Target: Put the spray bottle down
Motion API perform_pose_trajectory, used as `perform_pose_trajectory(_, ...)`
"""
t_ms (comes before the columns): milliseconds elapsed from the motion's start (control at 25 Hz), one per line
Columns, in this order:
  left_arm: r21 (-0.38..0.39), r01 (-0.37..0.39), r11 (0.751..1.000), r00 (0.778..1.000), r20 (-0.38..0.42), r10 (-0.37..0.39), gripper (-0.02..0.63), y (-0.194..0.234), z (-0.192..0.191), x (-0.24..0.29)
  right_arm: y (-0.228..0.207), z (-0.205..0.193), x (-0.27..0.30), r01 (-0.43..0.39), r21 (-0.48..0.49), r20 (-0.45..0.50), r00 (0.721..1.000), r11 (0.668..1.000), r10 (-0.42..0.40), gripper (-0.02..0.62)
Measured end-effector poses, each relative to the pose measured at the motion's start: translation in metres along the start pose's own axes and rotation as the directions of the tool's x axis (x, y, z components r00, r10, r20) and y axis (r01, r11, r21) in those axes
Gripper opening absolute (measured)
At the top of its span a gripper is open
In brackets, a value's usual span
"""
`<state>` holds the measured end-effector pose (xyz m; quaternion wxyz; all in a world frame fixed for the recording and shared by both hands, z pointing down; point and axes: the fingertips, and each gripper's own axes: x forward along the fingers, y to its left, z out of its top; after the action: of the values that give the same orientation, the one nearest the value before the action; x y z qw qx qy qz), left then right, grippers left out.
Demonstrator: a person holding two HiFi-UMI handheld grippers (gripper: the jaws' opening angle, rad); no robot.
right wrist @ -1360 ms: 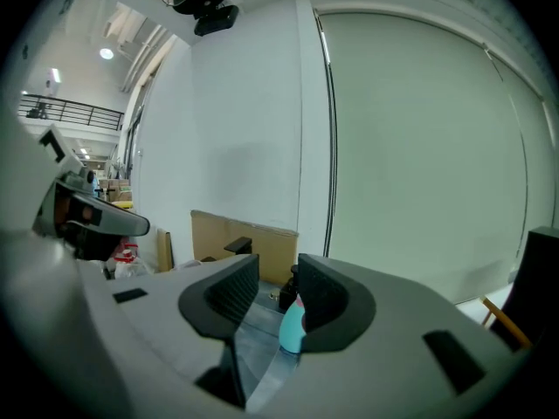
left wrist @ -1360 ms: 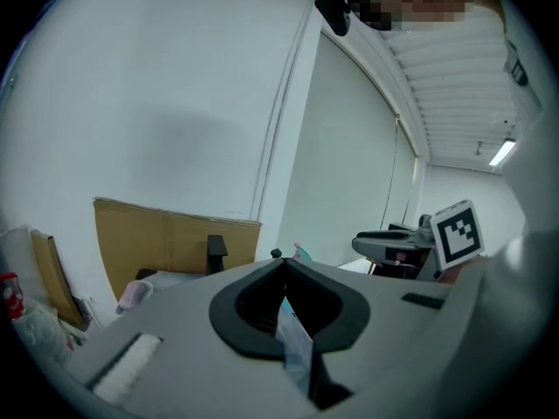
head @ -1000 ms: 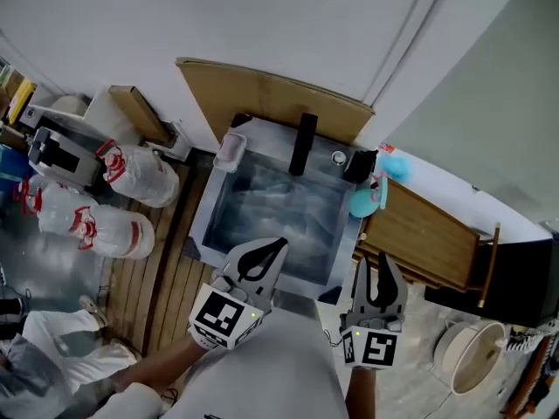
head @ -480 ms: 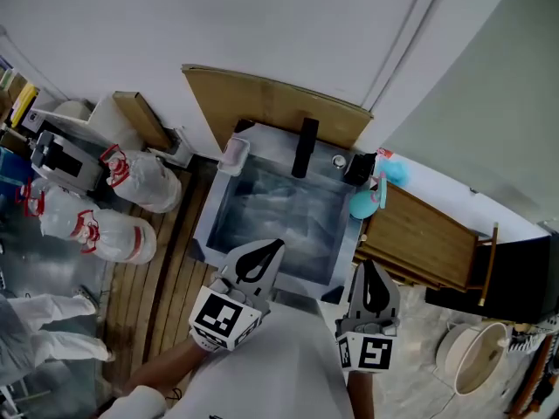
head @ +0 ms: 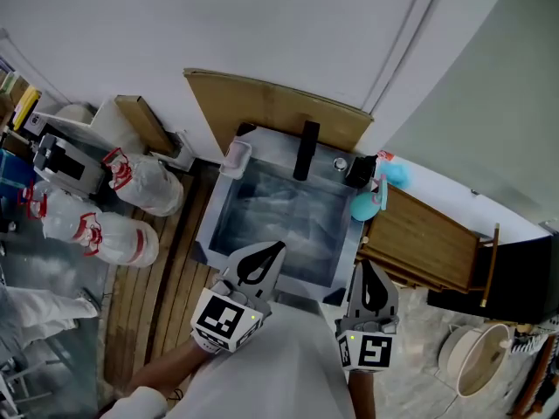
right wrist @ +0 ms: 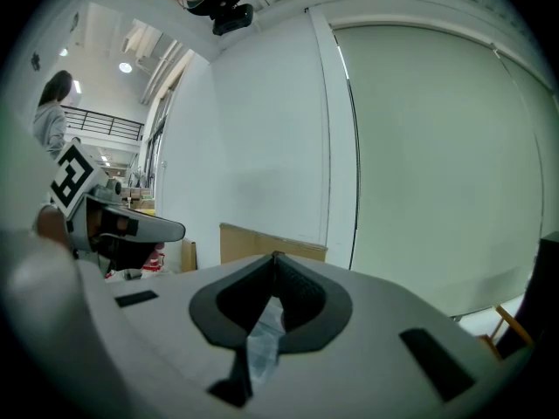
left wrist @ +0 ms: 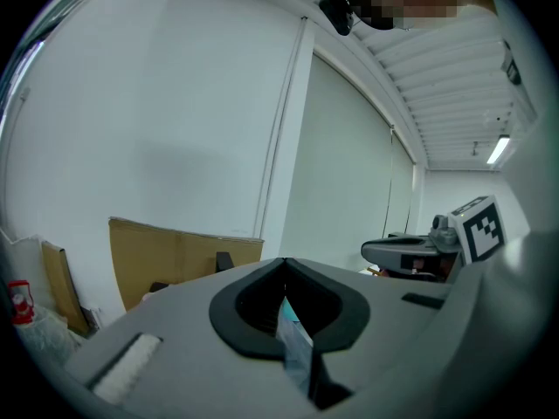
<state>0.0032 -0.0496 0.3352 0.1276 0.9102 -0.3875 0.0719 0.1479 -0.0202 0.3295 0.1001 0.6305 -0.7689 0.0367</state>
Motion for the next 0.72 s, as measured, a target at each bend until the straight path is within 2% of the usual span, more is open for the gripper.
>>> perform_pose_trajectory(720,0.002,-0.007,1.0,1.0,-0.014,0.007,0.005,0.006,-0.001,0.004,0.007,-0.005,0.017,-0.038,0.004,-0.023,0.999,0.999,0.038,0.009)
